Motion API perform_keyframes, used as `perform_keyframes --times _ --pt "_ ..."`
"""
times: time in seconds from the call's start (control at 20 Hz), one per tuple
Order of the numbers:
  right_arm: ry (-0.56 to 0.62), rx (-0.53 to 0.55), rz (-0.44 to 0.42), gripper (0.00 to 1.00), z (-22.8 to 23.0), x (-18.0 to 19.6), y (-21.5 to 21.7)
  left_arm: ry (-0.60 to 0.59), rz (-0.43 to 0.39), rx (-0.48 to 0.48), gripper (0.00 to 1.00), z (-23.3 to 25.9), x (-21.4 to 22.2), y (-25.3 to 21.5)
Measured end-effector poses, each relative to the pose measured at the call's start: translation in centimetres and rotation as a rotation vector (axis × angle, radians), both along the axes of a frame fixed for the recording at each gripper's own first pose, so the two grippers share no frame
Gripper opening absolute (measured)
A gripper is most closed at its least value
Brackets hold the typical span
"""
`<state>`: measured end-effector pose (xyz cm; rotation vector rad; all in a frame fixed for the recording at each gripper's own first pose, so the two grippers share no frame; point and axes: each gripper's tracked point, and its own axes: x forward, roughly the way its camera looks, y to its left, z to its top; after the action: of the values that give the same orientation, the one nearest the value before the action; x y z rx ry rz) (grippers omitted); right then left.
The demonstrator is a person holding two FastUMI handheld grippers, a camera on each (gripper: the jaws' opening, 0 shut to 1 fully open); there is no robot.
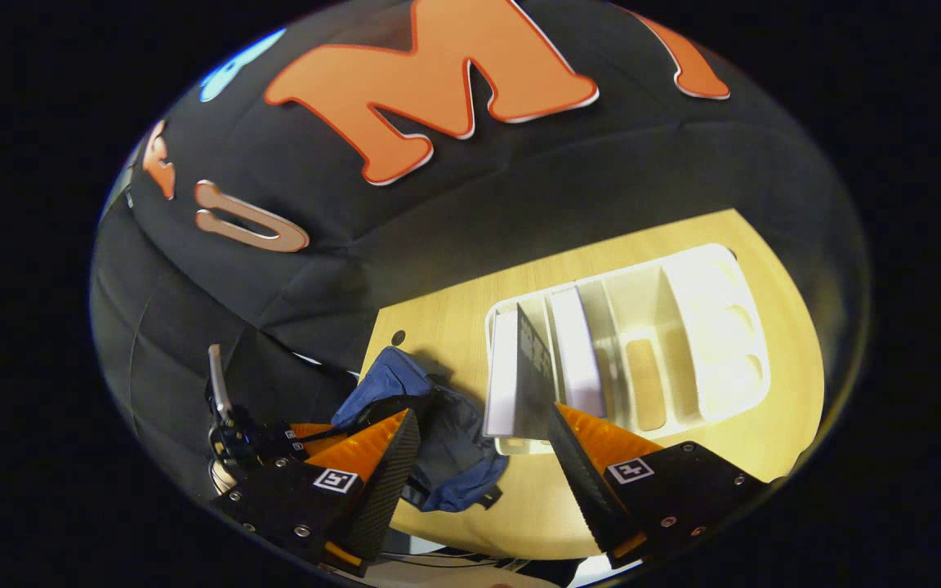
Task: Open the schoolbag, grab two books from the bookshelf and put them into the schoolbag.
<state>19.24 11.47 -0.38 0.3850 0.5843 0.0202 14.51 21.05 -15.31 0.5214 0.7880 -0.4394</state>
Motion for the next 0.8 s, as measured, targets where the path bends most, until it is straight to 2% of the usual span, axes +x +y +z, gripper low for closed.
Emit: perform_keyframes --times 0.15,0.3,0.75,0.8 --pt "0.107 -0.097 -0.046 0.95 -2.1 3.3 0.1 0.018 -0.063 -0.038 0.05 -0.4 1.5 1.1" --pt "0.180 -0.105 -0.054 0.95 -3.3 5.7 1.5 0.038 -0.103 -0.064 0.05 -1.7 2.8 2.1" --pt "0.319 -0.238 -0.161 0.95 -7.5 7.3 -1.2 0.087 -0.149 -0.103 0.05 -3.0 3.9 3.2" --pt "0.331 -0.259 -0.165 0.89 -8.0 7.4 -1.6 0.089 -0.152 -0.104 0.05 -3.3 3.8 3.2"
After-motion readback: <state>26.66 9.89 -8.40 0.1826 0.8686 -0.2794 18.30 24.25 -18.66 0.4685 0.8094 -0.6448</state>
